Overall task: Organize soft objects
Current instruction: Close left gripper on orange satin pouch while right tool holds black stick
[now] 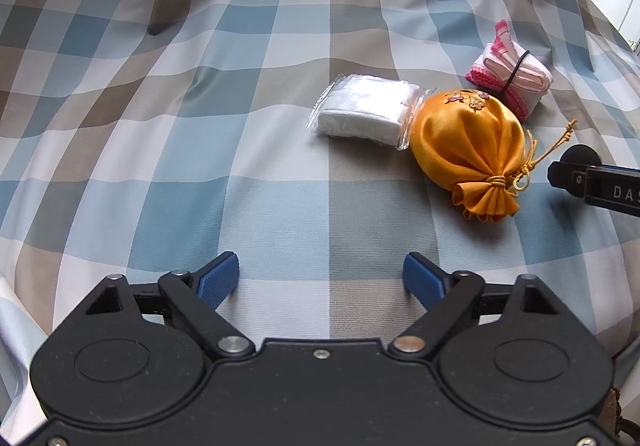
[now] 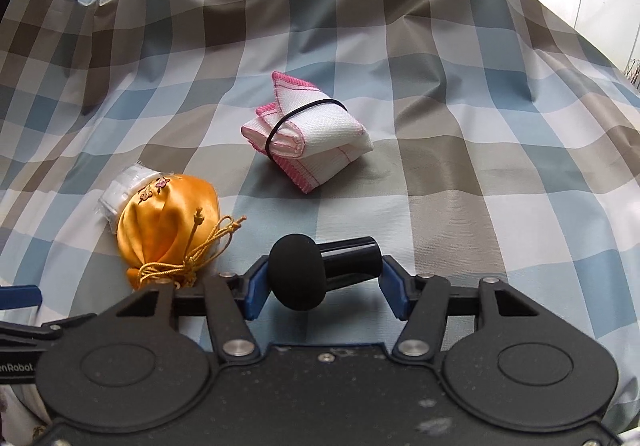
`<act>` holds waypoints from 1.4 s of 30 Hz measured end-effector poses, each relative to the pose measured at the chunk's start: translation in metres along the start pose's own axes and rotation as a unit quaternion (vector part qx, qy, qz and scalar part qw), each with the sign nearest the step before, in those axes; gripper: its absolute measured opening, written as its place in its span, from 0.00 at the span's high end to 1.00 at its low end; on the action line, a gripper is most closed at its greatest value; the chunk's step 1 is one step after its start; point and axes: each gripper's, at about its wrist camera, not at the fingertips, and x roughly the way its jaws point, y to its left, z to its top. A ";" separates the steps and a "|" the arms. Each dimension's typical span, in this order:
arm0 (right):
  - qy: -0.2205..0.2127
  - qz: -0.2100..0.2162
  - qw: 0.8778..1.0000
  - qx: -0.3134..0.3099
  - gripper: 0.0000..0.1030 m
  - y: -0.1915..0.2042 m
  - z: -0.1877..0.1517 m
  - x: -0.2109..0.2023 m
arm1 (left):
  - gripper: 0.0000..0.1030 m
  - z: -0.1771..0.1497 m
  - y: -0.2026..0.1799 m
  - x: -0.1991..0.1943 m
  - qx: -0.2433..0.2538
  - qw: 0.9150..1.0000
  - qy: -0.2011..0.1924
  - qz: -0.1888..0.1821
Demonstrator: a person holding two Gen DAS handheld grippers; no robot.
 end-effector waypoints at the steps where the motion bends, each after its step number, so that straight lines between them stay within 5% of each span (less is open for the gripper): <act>1: -0.003 0.001 1.000 0.009 0.45 -0.006 -0.003 -0.007 | 0.19 0.001 -0.004 -0.005 0.007 1.000 -0.010 -0.001; 6: -0.020 -0.009 0.998 0.052 0.45 -0.029 -0.021 -0.039 | 0.14 0.012 -0.027 -0.027 0.036 0.998 -0.048 -0.020; 10: -0.016 -0.008 0.995 0.100 0.44 -0.046 -0.041 -0.048 | 0.14 0.028 -0.047 -0.021 0.034 0.998 -0.028 -0.047; 20: -0.023 -0.011 0.996 0.085 0.44 -0.046 -0.044 -0.045 | 0.08 0.063 -0.081 0.006 0.003 0.998 0.013 -0.068; 28: -0.021 -0.005 0.996 0.089 0.44 -0.048 -0.043 -0.042 | 0.09 0.078 -0.092 0.033 -0.023 0.997 0.049 -0.049; 30: -0.020 -0.009 0.996 0.091 0.44 -0.048 -0.043 -0.040 | 0.11 0.080 -0.091 0.036 -0.032 0.997 0.055 -0.049; 34: -0.017 -0.010 0.995 0.094 0.44 -0.048 -0.042 -0.039 | 0.37 0.083 -0.086 0.033 -0.043 0.996 0.052 -0.056; 42: -0.029 -0.020 0.995 0.089 0.44 -0.047 -0.045 -0.046 | 0.39 0.066 -0.084 -0.002 -0.010 0.997 0.030 -0.070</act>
